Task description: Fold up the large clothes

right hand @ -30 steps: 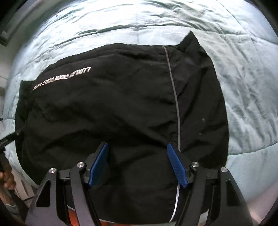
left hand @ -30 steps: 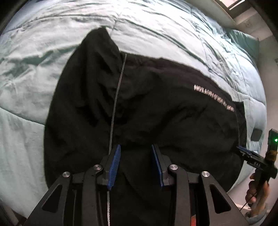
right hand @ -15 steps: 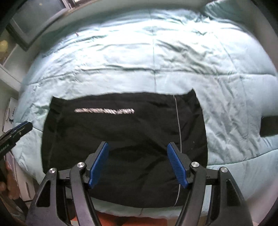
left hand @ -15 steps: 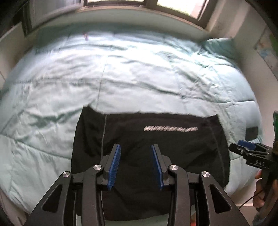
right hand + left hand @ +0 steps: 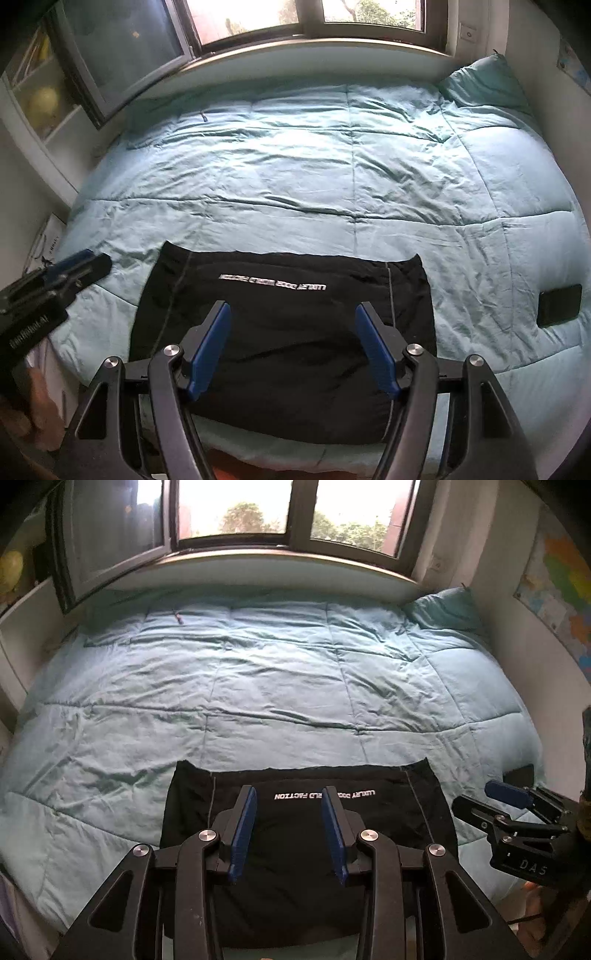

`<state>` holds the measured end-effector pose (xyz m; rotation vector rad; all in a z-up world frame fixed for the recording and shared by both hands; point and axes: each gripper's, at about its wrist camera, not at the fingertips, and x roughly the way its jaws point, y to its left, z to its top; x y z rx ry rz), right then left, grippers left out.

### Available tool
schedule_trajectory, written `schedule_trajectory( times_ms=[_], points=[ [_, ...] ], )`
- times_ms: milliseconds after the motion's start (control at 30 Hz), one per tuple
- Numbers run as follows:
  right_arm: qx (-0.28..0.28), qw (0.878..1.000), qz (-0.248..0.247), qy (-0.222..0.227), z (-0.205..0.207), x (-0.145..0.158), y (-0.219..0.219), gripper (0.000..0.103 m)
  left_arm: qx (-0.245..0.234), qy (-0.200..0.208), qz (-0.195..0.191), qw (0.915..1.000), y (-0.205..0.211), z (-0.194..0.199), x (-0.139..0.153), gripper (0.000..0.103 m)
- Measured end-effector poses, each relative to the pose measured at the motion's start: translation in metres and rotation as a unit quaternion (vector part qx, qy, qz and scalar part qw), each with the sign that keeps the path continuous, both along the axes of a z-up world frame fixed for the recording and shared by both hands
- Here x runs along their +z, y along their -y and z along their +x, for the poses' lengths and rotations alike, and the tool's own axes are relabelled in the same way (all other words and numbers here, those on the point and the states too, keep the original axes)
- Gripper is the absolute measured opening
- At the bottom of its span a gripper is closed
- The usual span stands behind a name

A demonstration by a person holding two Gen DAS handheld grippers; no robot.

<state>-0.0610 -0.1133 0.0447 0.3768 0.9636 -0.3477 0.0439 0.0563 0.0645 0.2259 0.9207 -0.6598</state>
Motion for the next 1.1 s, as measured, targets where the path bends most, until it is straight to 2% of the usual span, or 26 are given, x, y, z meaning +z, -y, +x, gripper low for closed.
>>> schedule_trajectory(
  times_ms=[67, 333, 500, 600, 1100],
  points=[
    [0.005, 1.0, 0.002, 0.011, -0.002, 0.005, -0.004, 0.072, -0.005, 0.007, 0.006, 0.9999, 0.003, -0.007, 0.002, 0.038],
    [0.011, 1.0, -0.012, 0.01, -0.002, 0.009, -0.014, 0.073, -0.027, -0.001, 0.017, 0.9995, 0.013, -0.023, -0.006, 0.038],
    [0.01, 1.0, -0.008, 0.006, -0.003, 0.005, -0.014, 0.073, -0.026, -0.027, 0.021, 0.9991, 0.016, -0.026, -0.02, 0.038],
    [0.009, 1.0, -0.009, 0.002, -0.004, 0.003, -0.013, 0.073, -0.028, -0.027, 0.026, 0.9989, 0.017, -0.029, -0.023, 0.038],
    [0.01, 1.0, -0.007, -0.012, -0.004, -0.008, -0.011, 0.074, 0.004, -0.026, 0.035, 0.9991, 0.007, -0.02, -0.027, 0.038]
  ],
)
